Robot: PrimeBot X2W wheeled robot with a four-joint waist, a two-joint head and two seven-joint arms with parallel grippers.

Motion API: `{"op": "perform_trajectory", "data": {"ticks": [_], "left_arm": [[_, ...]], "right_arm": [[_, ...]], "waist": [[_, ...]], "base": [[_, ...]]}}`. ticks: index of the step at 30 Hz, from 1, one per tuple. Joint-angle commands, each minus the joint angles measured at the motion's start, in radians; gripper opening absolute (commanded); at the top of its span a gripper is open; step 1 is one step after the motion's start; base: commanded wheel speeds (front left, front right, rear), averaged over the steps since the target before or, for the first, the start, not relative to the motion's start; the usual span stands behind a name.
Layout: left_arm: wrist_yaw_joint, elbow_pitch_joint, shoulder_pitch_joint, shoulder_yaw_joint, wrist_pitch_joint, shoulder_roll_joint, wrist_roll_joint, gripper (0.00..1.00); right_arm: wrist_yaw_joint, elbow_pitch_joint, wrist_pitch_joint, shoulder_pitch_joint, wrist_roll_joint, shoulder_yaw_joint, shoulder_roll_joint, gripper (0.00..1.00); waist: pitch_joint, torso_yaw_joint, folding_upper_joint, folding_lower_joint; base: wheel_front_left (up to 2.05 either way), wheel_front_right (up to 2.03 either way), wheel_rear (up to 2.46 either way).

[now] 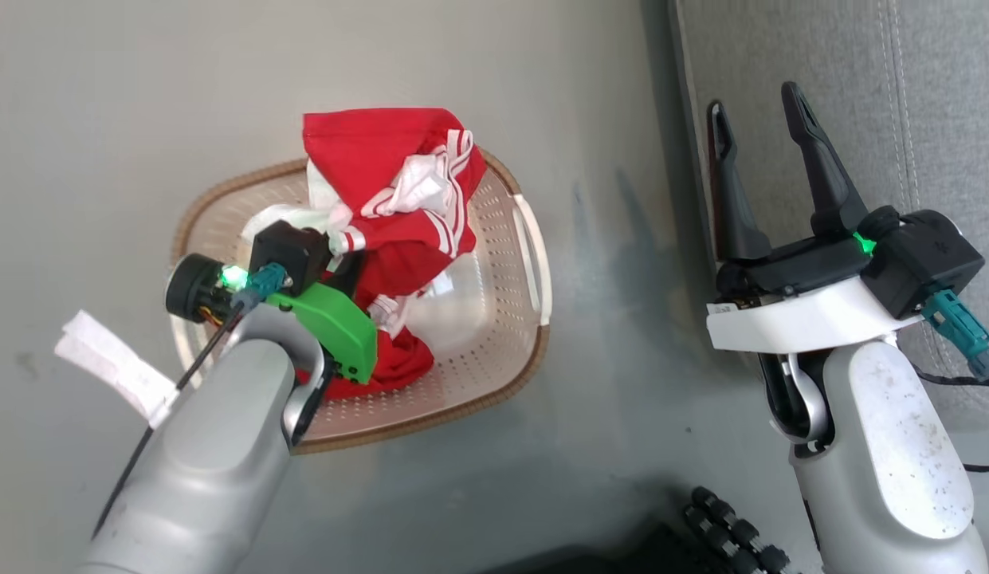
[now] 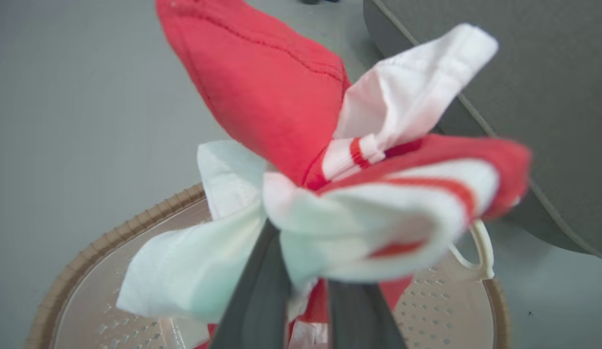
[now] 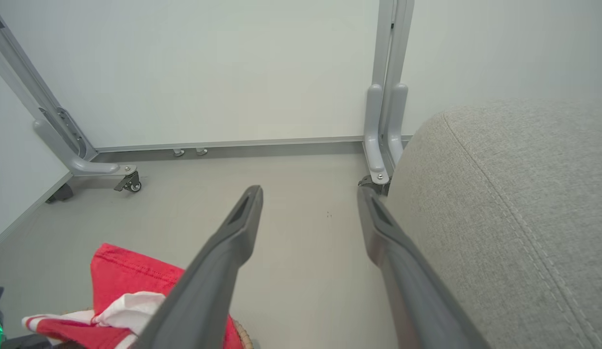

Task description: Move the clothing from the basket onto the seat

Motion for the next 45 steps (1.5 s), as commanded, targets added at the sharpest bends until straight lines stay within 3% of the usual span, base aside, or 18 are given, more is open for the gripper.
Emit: {"op": "perform_trajectory", "data": {"ticks": [1, 10, 17, 25, 31, 45], "left_arm": [[0.007, -0.039, 0.038, 0.022, -0.005, 0.000, 0.011, 0.00], [0.016, -0.289, 0.213, 0.193, -0.005, -0.012, 0.069, 0.00], [-0.007, -0.467, 0.316, 0.336, -0.005, -0.045, 0.117, 0.00], [-0.040, -0.622, 0.376, 0.432, -0.004, -0.074, 0.172, 0.00], [-0.052, -0.695, 0.425, 0.455, -0.004, -0.078, 0.187, 0.00], [-0.056, -0.775, 0.588, 0.407, -0.005, -0.072, 0.178, 0.00]], "right_arm": [[0.000, 0.001, 0.009, 0.022, -0.010, -0.008, -0.004, 1.00], [0.000, -0.019, 0.064, 0.092, -0.013, -0.044, -0.003, 1.00], [0.000, -0.054, 0.111, 0.152, -0.020, -0.066, -0.003, 1.00], [0.000, -0.073, 0.156, 0.224, -0.014, -0.075, -0.003, 1.00], [0.000, -0.077, 0.184, 0.278, -0.008, -0.063, -0.003, 1.00], [0.000, -0.102, 0.233, 0.393, 0.006, -0.046, -0.003, 1.00]], "waist": [[-0.134, 0.107, 0.0000, 0.0001], [-0.280, 0.182, 0.0000, 0.0001], [-0.377, 0.220, 0.0000, 0.0001], [-0.482, 0.241, 0.0000, 0.0001], [-0.560, 0.235, 0.0000, 0.0001], [-0.710, 0.209, 0.0000, 0.0001]], "base": [[0.00, 0.00, 0.00], [0.00, 0.00, 0.00], [0.00, 0.00, 0.00], [0.00, 0.00, 0.00], [0.00, 0.00, 0.00], [0.00, 0.00, 0.00]]}}
